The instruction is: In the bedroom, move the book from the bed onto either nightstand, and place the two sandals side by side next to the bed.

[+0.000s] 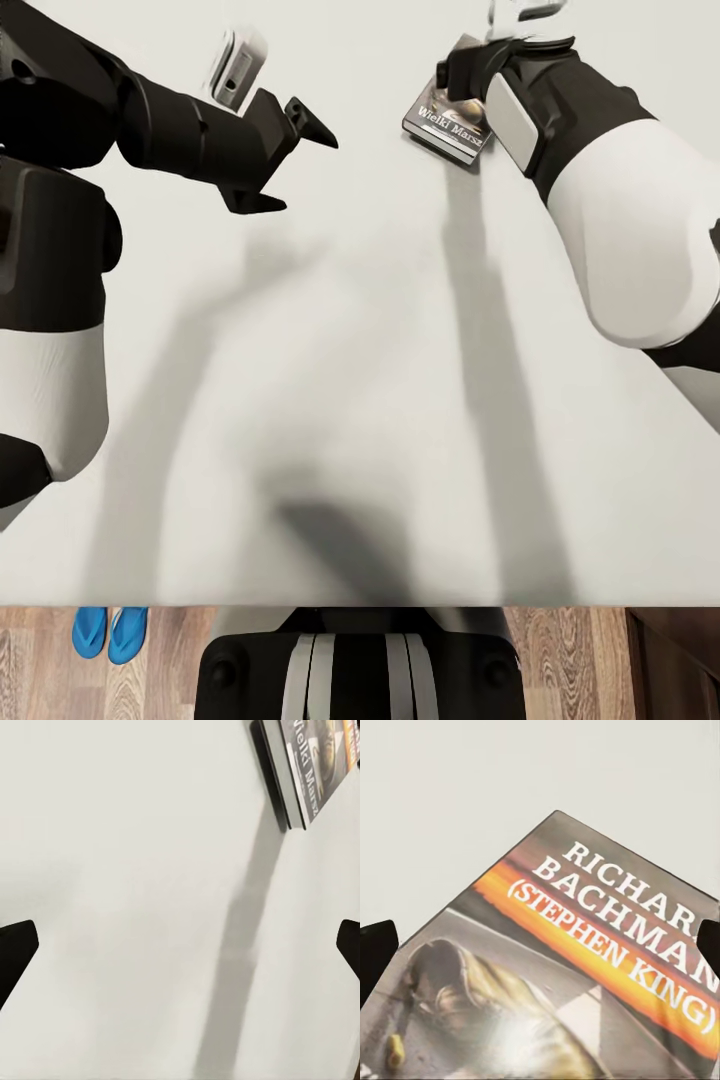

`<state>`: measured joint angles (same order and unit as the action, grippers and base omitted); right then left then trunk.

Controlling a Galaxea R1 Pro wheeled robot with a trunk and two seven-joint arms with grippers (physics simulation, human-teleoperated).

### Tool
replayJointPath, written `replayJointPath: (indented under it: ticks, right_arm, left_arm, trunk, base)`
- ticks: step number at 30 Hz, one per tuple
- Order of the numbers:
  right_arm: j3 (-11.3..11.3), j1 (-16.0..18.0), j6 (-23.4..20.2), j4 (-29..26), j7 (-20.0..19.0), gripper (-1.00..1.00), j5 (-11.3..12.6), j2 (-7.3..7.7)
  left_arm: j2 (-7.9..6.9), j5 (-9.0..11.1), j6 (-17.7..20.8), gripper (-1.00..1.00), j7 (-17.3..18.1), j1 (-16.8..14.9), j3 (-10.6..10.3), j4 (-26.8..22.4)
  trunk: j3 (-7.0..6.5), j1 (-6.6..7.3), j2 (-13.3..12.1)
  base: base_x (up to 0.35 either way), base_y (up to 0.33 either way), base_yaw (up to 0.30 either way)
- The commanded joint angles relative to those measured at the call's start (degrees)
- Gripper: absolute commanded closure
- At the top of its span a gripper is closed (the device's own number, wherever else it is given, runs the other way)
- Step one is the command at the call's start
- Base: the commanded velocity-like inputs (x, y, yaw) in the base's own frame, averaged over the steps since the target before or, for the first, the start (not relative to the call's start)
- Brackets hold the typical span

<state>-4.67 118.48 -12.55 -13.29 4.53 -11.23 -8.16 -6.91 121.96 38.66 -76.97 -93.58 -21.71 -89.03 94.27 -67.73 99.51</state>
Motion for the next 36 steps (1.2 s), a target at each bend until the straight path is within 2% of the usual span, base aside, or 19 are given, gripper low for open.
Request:
replayJointPath:
  ticks: [1, 10, 27, 36]
  right_arm:
    - [-0.5, 0.1, -0.7, 0.0, 0.0, -1.0, -0.5, -0.05]
    - [-0.5, 0.2, -1.9, 0.4, -0.3, -1.0, 1.0, 0.1]
    - [-0.7, 0.2, -2.6, 1.5, -0.3, -1.0, 1.8, 0.33]
    - [-0.7, 0.3, -3.4, 1.7, -0.3, -1.0, 1.8, 1.25]
  left_arm:
    - [-0.03, 0.2, 0.6, -1.0, -0.4, 0.0, -0.1, -0.1]
    - [-0.03, 0.0, 0.9, -1.0, -0.4, 0.4, -0.2, -0.4]
    - [-0.03, -0.1, 1.1, -1.0, -0.7, 1.7, -0.2, -2.0]
    - [-0.03, -0.2, 1.2, -1.0, -0.7, 2.1, -0.2, -2.2]
  trunk:
    - [0.02, 0.0, 0.0]
    - [0.02, 0.0, 0.0]
    - [0.02, 0.0, 0.0]
    - [0.02, 0.0, 0.0]
  base:
    - [0.0, 0.0, 0.0]
    - [0.0, 0.0, 0.0]
    - [0.0, 0.0, 0.0]
    - [-0.003, 0.0, 0.0]
